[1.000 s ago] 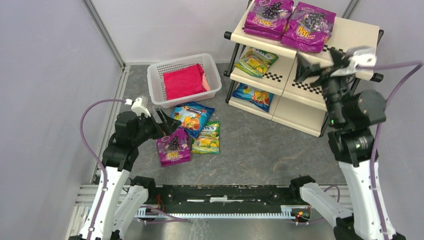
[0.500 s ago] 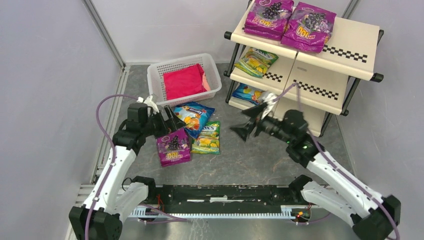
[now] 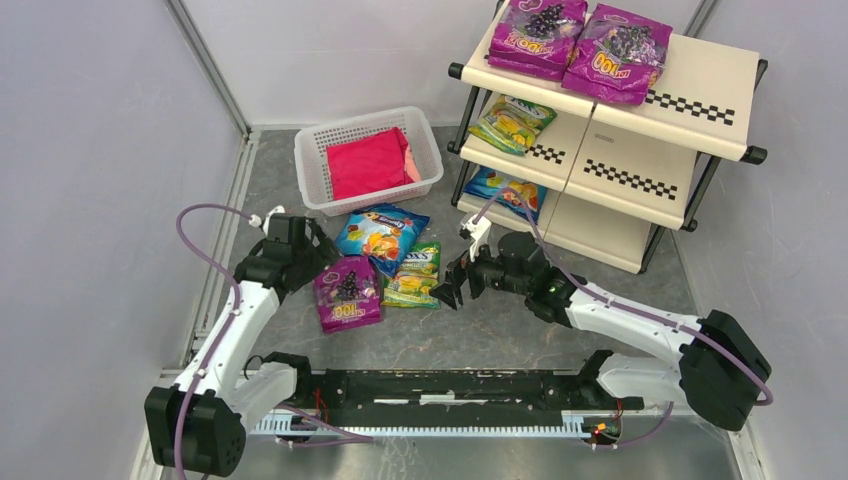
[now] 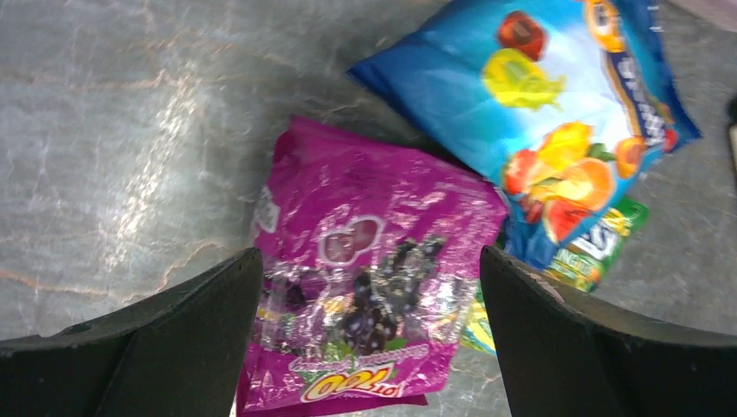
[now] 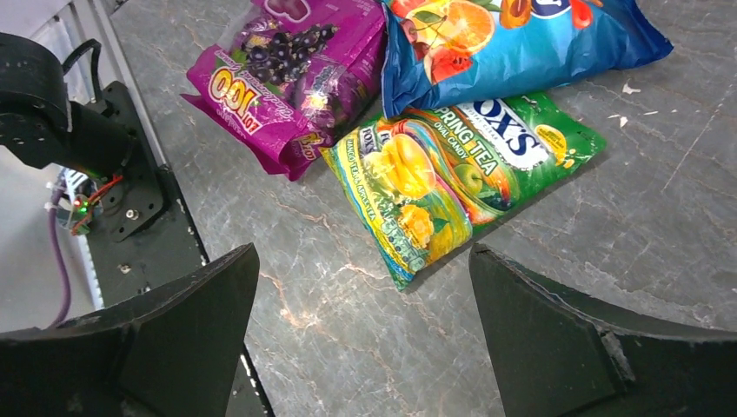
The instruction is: Place and organize the candy bags onto the shelf
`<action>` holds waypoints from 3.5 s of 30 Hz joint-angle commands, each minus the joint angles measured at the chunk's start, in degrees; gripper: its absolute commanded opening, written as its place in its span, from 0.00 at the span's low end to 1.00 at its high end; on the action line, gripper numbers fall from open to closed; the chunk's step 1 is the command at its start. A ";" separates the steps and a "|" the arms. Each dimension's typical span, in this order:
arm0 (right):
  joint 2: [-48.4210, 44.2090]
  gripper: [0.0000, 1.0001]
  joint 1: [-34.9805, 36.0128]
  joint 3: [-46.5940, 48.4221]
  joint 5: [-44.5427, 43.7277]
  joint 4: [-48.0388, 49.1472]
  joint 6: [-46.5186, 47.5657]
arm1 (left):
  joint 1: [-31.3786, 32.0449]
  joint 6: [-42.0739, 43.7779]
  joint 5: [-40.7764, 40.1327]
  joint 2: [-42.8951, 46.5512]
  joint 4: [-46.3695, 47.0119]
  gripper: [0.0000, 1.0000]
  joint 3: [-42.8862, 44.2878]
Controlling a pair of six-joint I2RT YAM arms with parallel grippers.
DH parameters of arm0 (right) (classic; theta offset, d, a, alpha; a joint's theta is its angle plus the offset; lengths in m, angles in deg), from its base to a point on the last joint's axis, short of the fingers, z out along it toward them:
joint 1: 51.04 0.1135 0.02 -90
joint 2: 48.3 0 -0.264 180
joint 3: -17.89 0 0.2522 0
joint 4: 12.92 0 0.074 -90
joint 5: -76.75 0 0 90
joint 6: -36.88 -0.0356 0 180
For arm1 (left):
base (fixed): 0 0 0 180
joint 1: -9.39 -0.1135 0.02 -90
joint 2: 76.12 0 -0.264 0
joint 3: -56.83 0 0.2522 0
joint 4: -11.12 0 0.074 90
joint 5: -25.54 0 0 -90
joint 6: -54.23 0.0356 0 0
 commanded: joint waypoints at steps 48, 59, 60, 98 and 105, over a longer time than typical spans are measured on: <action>23.26 0.98 29.42 20.58 -25.47 8.75 32.17 | -0.16 -4.12 21.99 10.42 -7.59 0.04 5.32; 32.20 0.98 36.87 24.00 -49.99 18.18 45.65 | -0.16 -4.28 24.03 12.39 -10.20 0.02 8.76; 33.06 0.98 36.87 24.72 -51.08 18.36 46.90 | -0.16 -4.45 24.47 12.51 -10.37 0.02 8.93; 32.25 0.28 36.18 21.27 -37.72 25.94 38.00 | -0.16 -1.71 20.72 13.53 -14.30 0.69 14.83; 23.67 0.24 30.98 15.57 -26.57 20.90 26.48 | -0.16 6.50 3.22 13.33 -19.83 0.85 22.43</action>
